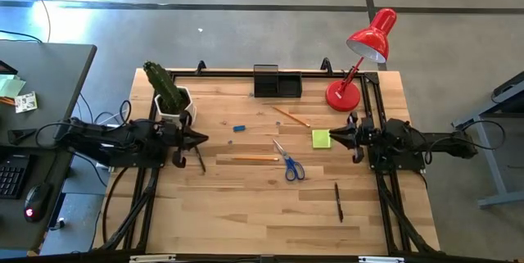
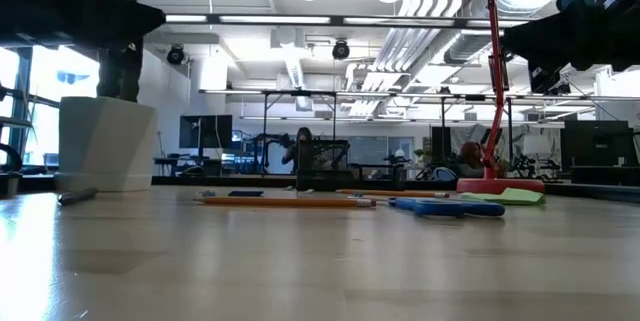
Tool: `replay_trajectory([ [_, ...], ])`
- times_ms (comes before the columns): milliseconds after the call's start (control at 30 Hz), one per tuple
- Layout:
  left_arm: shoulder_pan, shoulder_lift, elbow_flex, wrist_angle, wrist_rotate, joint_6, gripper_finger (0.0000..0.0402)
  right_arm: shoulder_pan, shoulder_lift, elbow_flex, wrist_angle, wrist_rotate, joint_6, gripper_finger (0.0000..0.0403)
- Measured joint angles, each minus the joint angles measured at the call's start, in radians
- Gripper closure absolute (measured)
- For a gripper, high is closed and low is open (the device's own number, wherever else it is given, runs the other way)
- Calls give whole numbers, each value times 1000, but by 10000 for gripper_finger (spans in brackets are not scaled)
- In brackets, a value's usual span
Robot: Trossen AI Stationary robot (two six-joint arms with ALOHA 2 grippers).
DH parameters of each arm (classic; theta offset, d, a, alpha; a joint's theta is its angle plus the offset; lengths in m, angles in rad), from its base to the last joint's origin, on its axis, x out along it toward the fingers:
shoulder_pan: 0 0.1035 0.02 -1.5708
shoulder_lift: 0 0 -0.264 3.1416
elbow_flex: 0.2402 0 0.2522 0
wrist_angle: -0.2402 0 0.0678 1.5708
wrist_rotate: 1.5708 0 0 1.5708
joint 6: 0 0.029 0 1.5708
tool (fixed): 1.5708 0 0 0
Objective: Pick and place office supplies into organizer
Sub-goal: Put the right black pen into the top left section of the desk organizer
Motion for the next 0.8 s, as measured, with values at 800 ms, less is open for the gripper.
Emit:
replay_trajectory([
  [800,-1,991,559,-126,90,100,300,0,391,185,-52,43,-119,313],
])
